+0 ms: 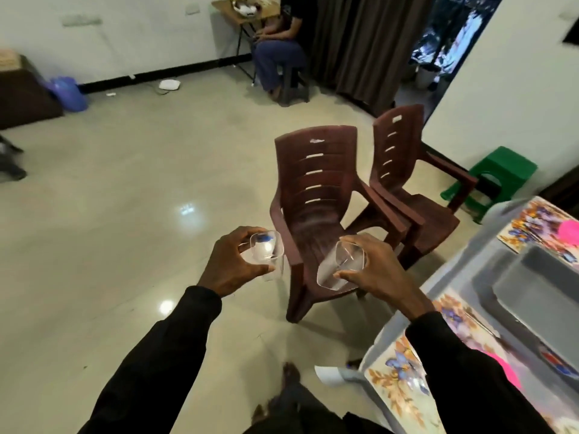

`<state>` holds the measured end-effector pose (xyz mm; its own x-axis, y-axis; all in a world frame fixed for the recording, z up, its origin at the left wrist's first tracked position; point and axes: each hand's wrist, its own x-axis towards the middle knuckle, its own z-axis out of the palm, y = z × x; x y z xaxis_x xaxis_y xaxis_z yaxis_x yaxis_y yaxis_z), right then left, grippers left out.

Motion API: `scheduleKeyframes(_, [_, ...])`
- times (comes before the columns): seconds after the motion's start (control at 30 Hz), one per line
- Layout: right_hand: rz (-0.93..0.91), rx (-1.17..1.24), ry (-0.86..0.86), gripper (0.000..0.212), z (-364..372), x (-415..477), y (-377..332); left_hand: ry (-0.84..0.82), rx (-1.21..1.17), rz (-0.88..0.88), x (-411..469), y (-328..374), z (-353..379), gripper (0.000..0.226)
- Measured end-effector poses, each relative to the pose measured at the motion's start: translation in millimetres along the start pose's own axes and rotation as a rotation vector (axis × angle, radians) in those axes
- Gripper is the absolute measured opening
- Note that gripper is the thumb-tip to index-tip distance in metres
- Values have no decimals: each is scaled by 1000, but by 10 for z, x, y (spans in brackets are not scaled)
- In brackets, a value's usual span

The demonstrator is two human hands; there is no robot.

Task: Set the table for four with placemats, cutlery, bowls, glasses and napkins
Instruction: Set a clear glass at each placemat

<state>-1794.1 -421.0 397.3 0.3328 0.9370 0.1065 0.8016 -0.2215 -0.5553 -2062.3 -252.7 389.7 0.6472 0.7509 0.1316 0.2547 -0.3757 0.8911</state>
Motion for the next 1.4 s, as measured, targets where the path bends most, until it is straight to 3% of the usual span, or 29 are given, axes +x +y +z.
scheduleKeyframes(0.2, [-12,-5,-32,77,370,748,-182,60,-34,-80,367,-471,-460,67])
scheduleKeyframes(0.43, [47,17,-21,72,610,1721,-52,11,-20,-83,1475,-925,-794,66])
scheduleKeyframes(1.07, [474,-25,222,77,391,3877,250,-368,-41,191,5009,-1336,-871,65])
scheduleKeyframes(1.4, [640,-47,406,80,642,5352,-153,-633,-123,244,6967,-1772,-1274,67])
